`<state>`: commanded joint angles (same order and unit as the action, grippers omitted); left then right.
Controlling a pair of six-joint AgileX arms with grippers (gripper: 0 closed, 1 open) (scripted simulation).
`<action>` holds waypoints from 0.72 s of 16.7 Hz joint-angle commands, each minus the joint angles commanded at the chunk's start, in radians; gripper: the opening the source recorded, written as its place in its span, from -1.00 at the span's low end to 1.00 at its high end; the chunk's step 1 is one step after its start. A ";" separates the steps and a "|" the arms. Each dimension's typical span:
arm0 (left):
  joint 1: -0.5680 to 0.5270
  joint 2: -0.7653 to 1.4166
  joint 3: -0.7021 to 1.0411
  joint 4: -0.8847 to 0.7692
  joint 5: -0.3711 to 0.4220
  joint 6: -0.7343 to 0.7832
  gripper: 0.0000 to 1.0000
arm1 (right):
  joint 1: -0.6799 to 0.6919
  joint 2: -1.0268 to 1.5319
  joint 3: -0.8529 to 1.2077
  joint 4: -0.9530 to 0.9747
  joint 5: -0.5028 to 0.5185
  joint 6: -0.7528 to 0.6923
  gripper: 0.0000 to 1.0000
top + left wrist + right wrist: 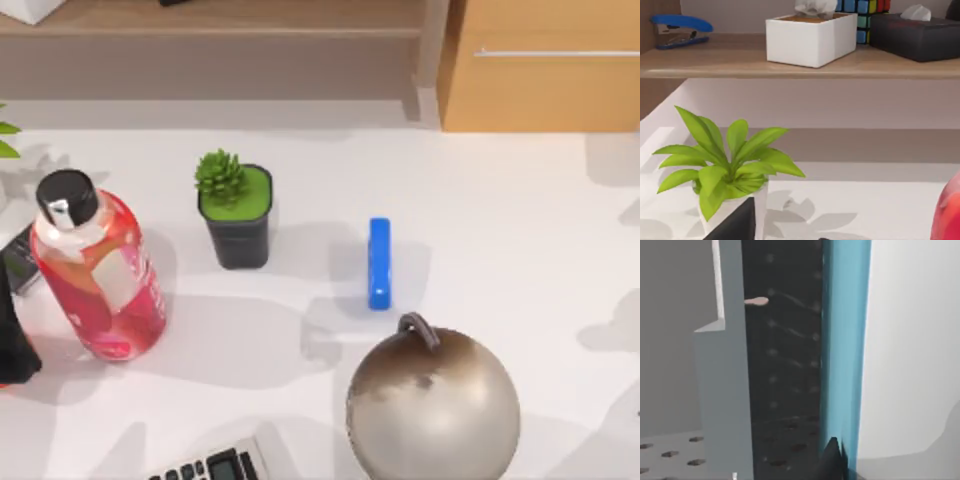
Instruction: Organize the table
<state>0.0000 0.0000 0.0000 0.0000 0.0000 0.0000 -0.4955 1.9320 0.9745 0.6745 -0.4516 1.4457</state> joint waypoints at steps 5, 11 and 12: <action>0.000 0.000 0.000 0.000 0.000 0.000 1.00 | 0.008 0.042 0.042 -0.008 0.014 0.004 -1.00; 0.000 0.000 0.000 0.000 0.000 0.000 1.00 | 0.008 0.042 0.042 -0.008 0.014 0.004 -0.25; 0.000 0.000 0.000 0.000 0.000 0.000 1.00 | 0.008 0.042 0.042 -0.008 0.014 0.004 -0.10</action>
<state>0.0000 0.0000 0.0000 0.0000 0.0000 0.0000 -0.4880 1.9740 1.0168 0.6668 -0.4372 1.4497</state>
